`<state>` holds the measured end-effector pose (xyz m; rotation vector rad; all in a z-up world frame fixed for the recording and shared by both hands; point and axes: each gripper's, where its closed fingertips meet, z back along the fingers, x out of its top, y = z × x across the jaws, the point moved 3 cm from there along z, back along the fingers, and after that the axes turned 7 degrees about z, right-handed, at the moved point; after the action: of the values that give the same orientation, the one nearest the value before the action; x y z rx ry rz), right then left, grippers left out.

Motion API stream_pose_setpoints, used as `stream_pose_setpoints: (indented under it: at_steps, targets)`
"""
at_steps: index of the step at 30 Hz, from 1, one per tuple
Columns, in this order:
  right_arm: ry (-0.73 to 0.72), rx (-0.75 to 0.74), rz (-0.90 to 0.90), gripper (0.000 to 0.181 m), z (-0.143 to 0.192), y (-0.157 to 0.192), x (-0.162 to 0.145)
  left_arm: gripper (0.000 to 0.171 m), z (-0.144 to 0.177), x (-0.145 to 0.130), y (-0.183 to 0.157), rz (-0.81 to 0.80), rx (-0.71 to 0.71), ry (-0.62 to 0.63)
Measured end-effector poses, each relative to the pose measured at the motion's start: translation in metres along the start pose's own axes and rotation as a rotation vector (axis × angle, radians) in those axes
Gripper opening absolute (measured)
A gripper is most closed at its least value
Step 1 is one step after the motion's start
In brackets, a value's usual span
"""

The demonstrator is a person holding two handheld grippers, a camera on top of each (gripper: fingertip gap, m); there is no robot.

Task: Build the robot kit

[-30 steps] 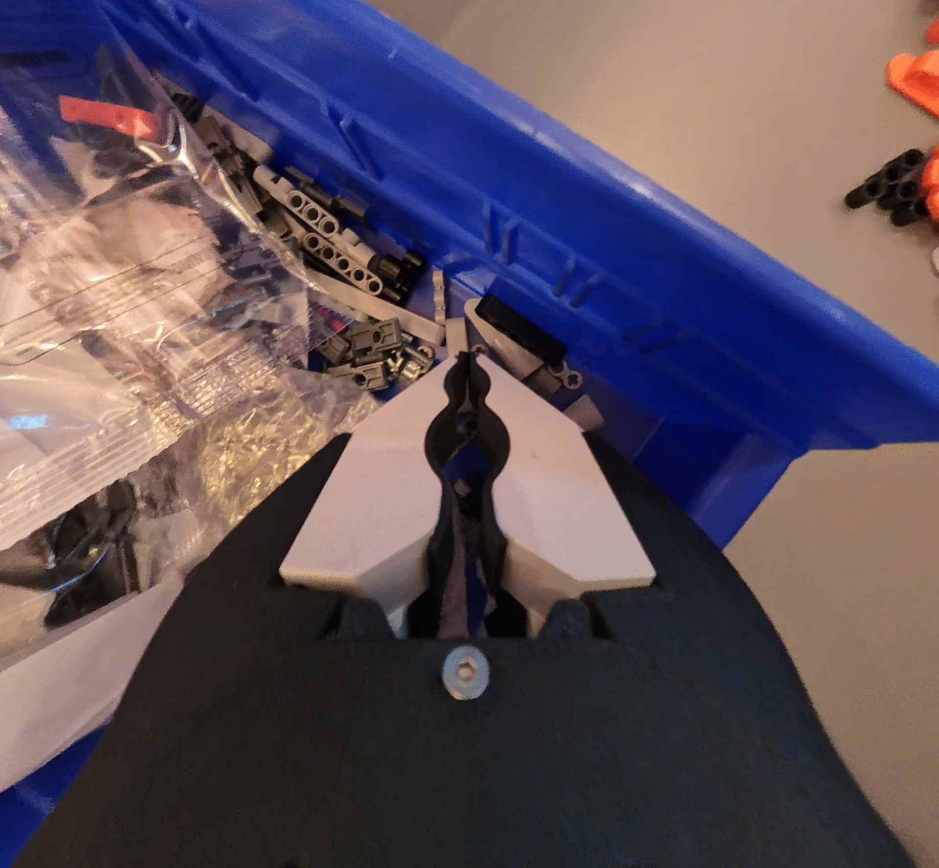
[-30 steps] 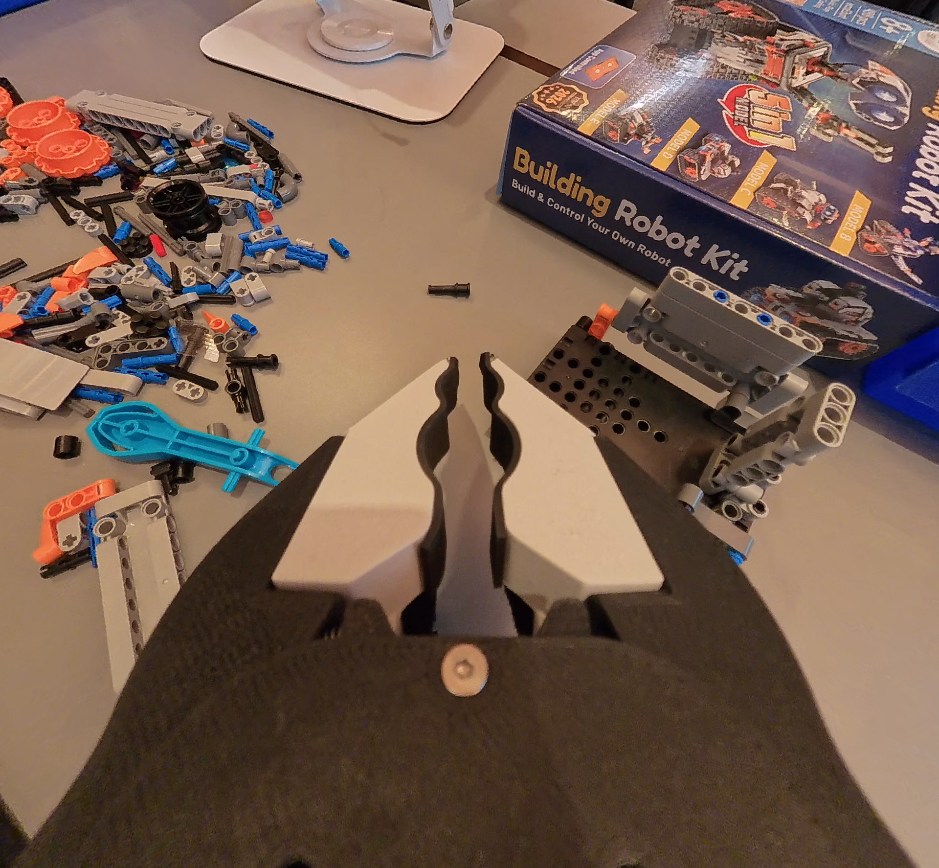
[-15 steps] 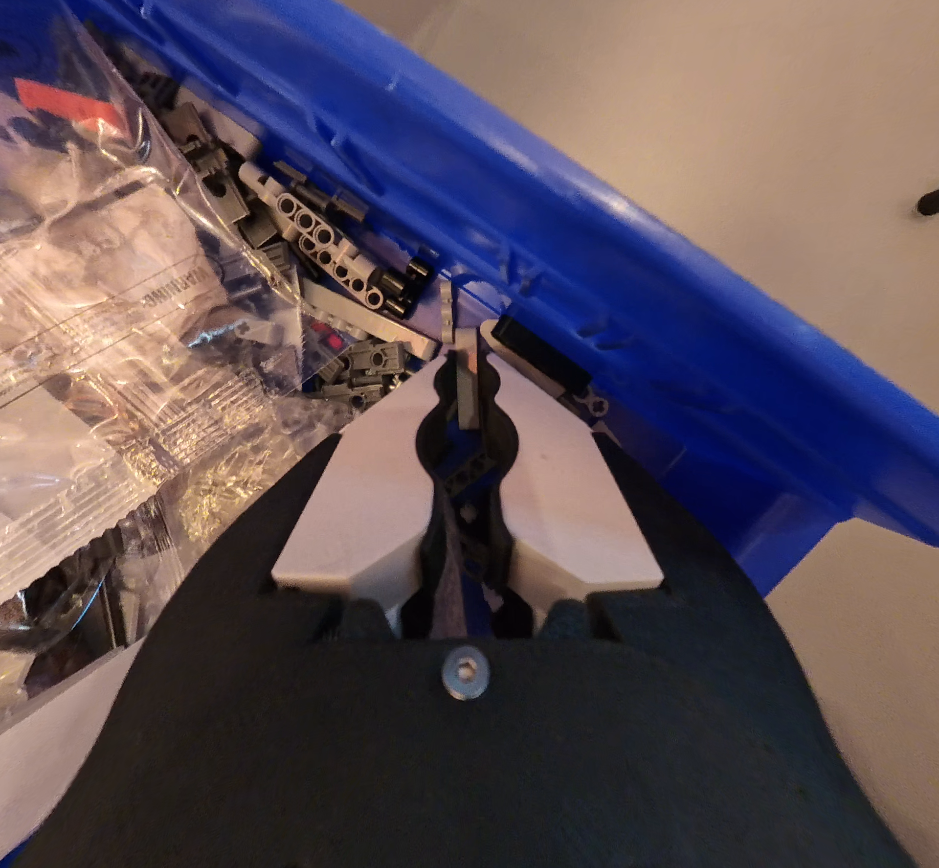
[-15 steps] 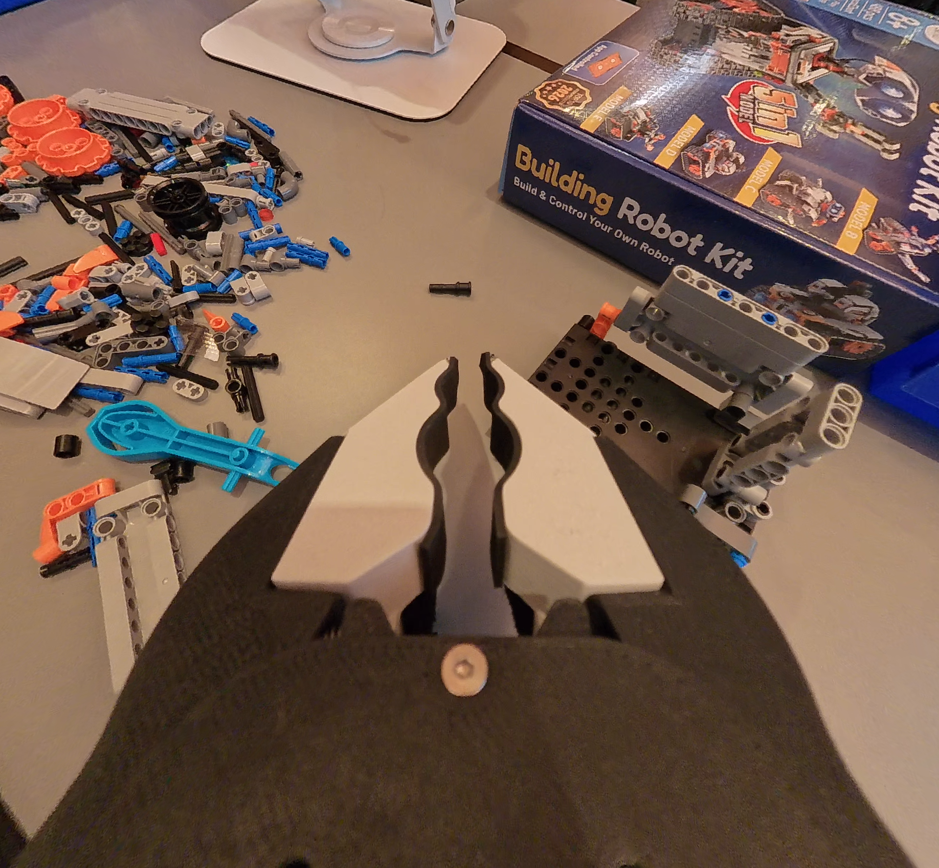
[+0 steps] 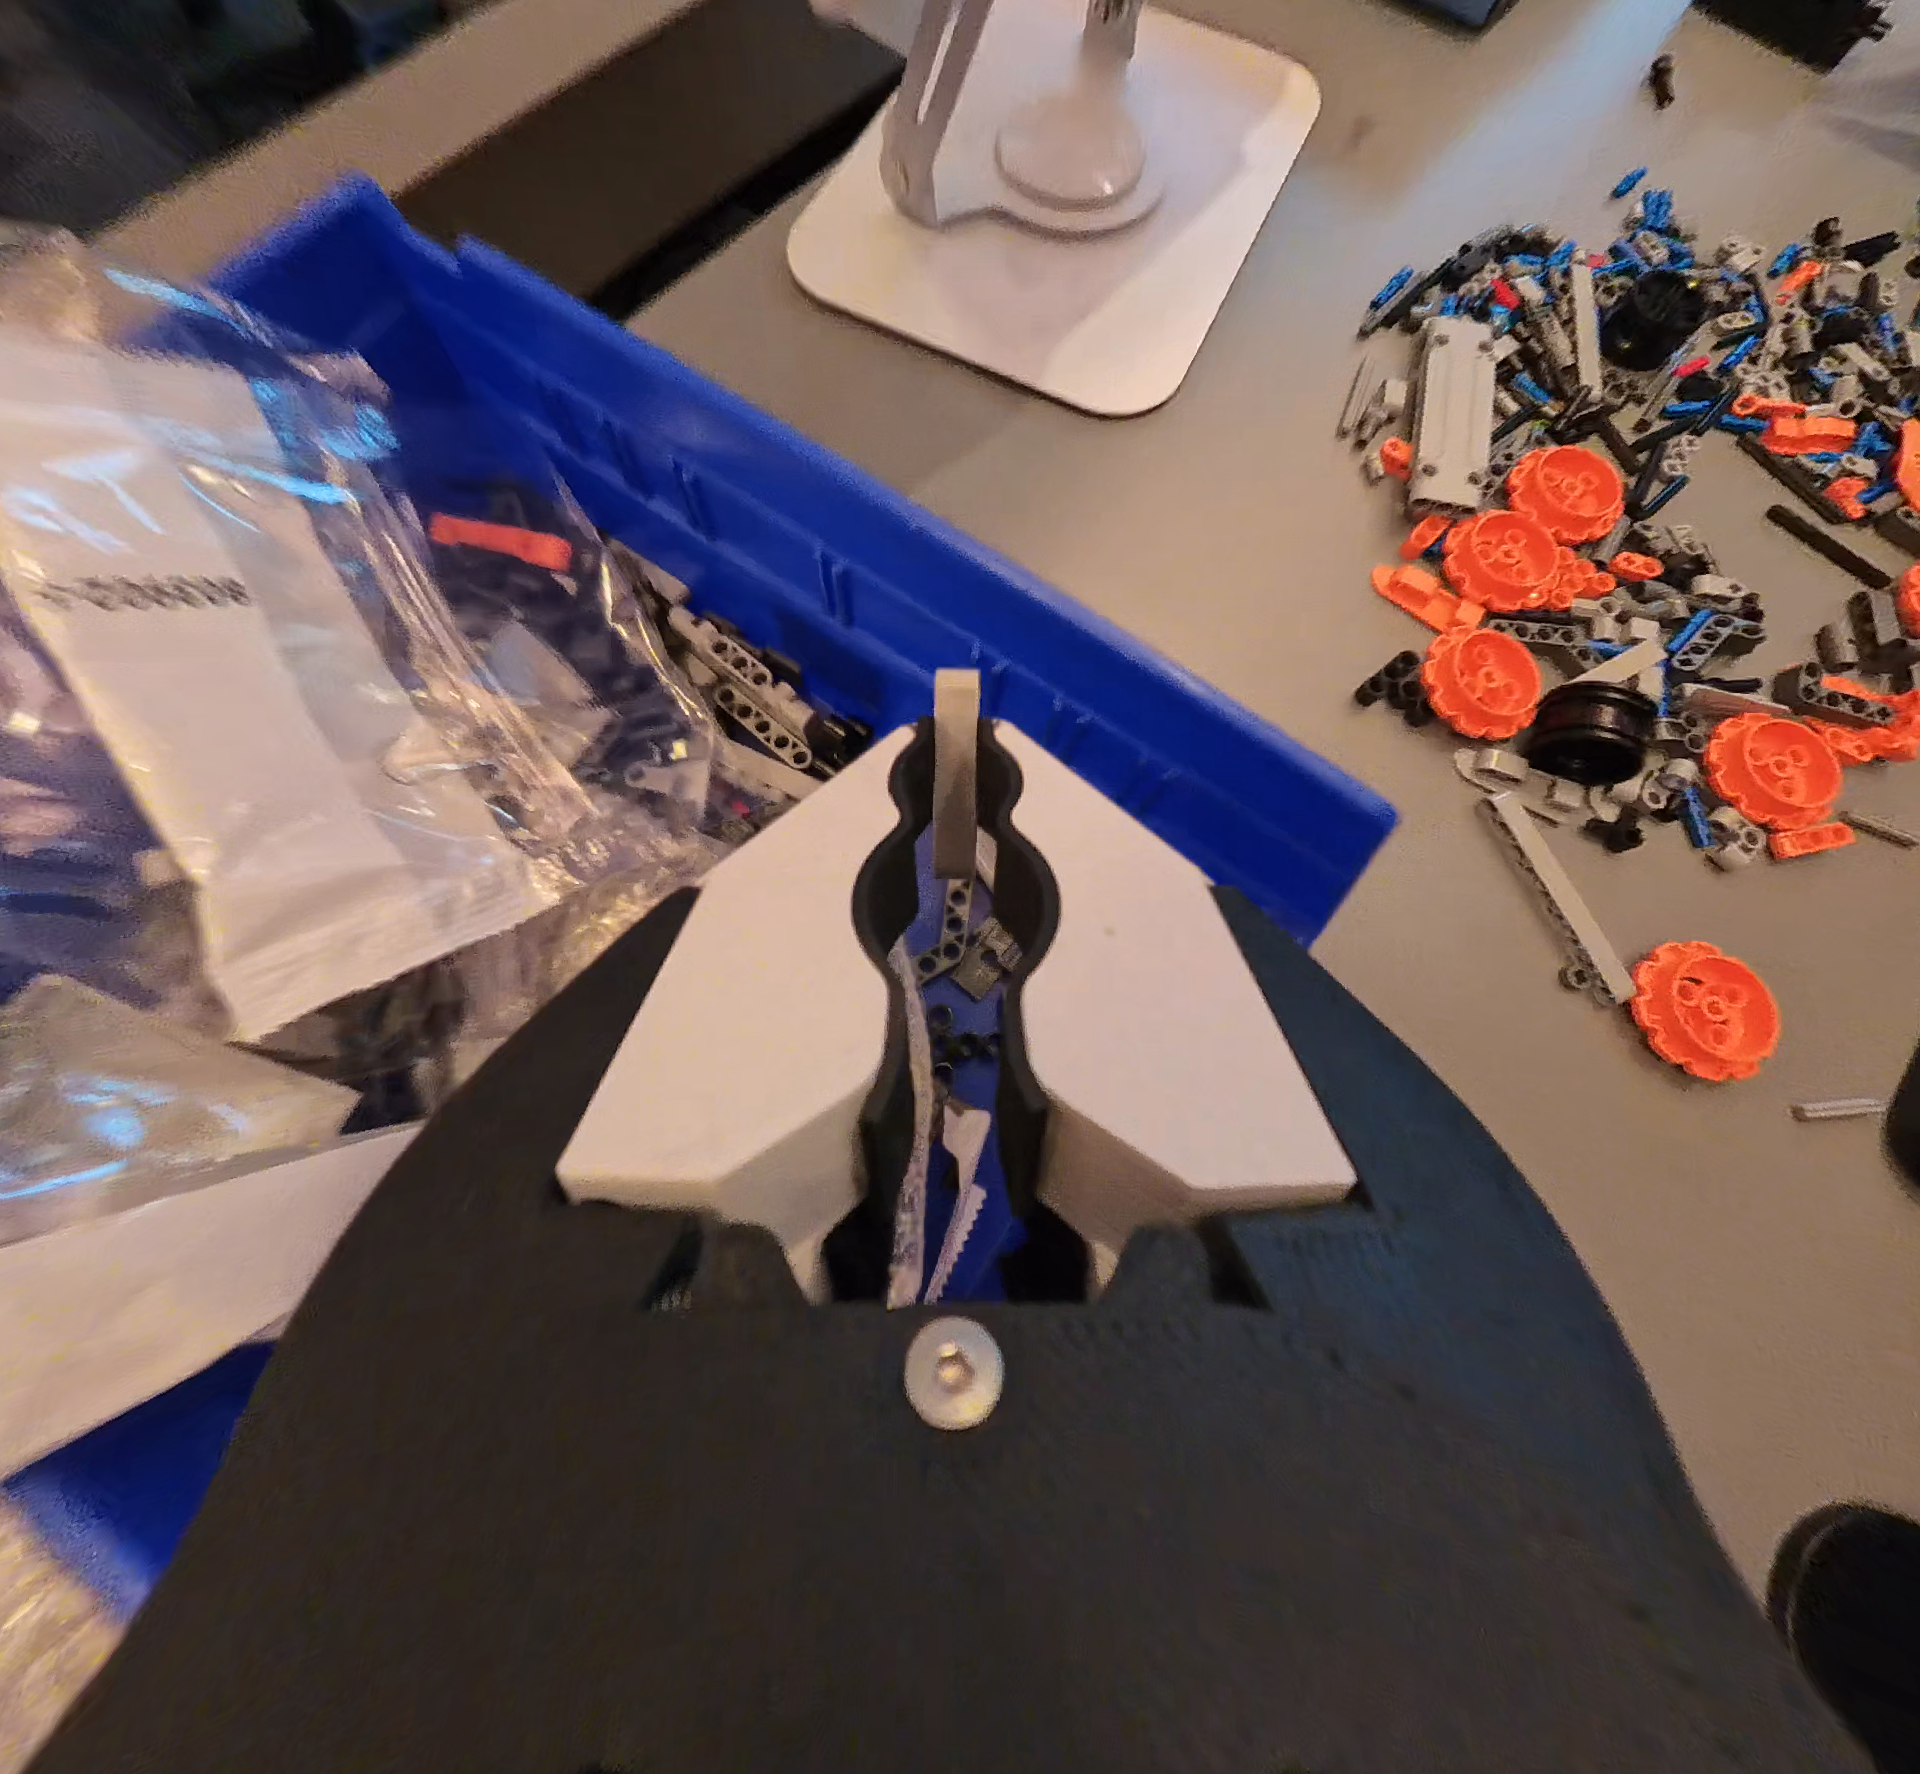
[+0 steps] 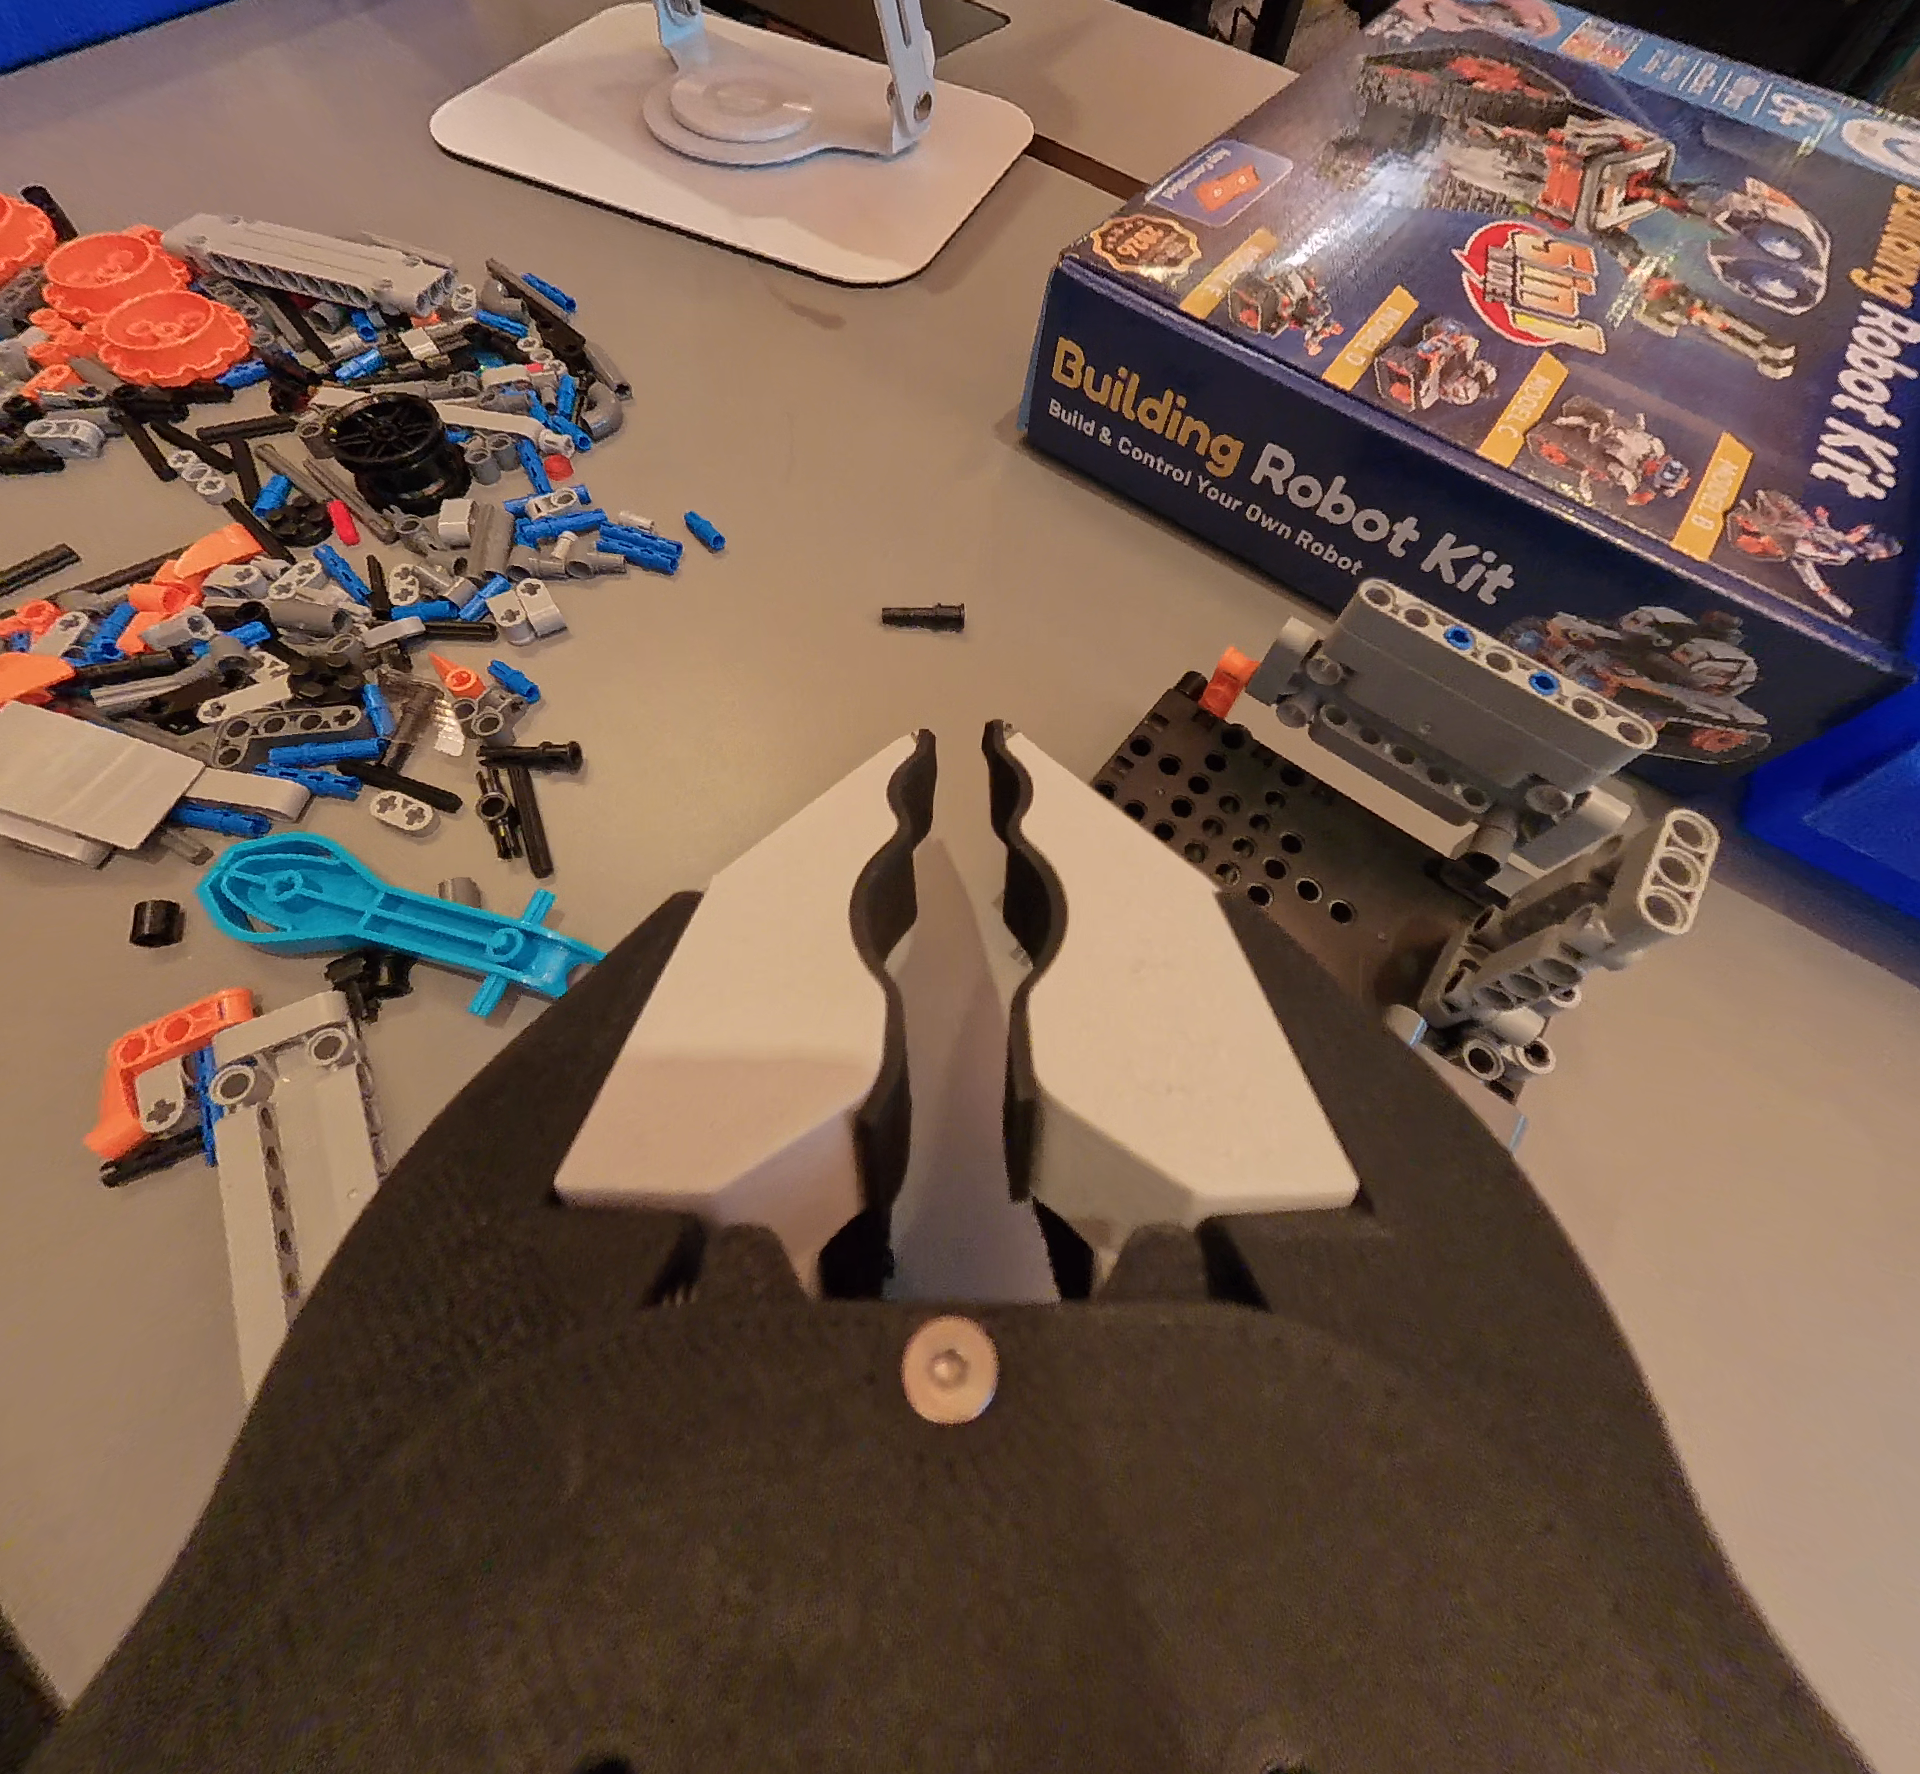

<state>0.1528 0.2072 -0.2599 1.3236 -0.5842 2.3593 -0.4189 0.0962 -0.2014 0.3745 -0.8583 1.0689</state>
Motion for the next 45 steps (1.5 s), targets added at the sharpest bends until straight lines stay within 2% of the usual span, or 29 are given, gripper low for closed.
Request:
stream_pose_setpoints:
  at_steps: [4, 7, 13, 19, 23, 27, 33, 38, 40, 45]
  targets:
    - [-0.016, -0.011, 0.041, 0.008, 0.003, 0.004, 0.008, 0.004, 0.029, 0.038, -0.041, -0.095, -0.051, -0.079]
    - [-0.029, -0.027, 0.101, 0.009, 0.005, 0.01, 0.018, 0.005, 0.028, 0.061, -0.093, -0.192, -0.124, -0.072]
    - [-0.098, -0.05, 0.302, 0.012, 0.012, 0.043, 0.06, 0.005, -0.015, 0.085, -0.188, -0.314, -0.307, -0.001]
    - [-0.179, 0.055, 0.513, 0.014, 0.01, 0.119, 0.113, 0.005, -0.074, 0.094, -0.257, -0.271, -0.523, 0.076]
    - [-0.195, 0.105, 0.662, 0.022, 0.0, 0.166, 0.135, 0.005, -0.104, 0.099, -0.292, -0.235, -0.645, 0.098]
    - [-0.201, 0.106, 0.779, 0.03, -0.006, 0.189, 0.142, 0.005, -0.122, 0.097, -0.315, -0.203, -0.739, 0.145]
    - [-0.147, -0.008, 0.873, 0.031, -0.009, 0.178, 0.134, 0.005, -0.132, 0.088, -0.329, -0.198, -0.813, 0.235]
    - [-0.123, -0.013, 0.996, 0.01, -0.01, 0.181, 0.124, 0.004, -0.139, 0.083, -0.34, -0.206, -0.851, 0.298]
    - [-0.107, -0.02, 1.027, 0.008, -0.01, 0.181, 0.121, 0.004, -0.14, 0.082, -0.342, -0.201, -0.862, 0.312]
    - [-0.1, 0.056, 0.934, 0.005, -0.006, 0.176, 0.117, 0.007, -0.143, 0.083, -0.348, -0.221, -0.864, 0.246]
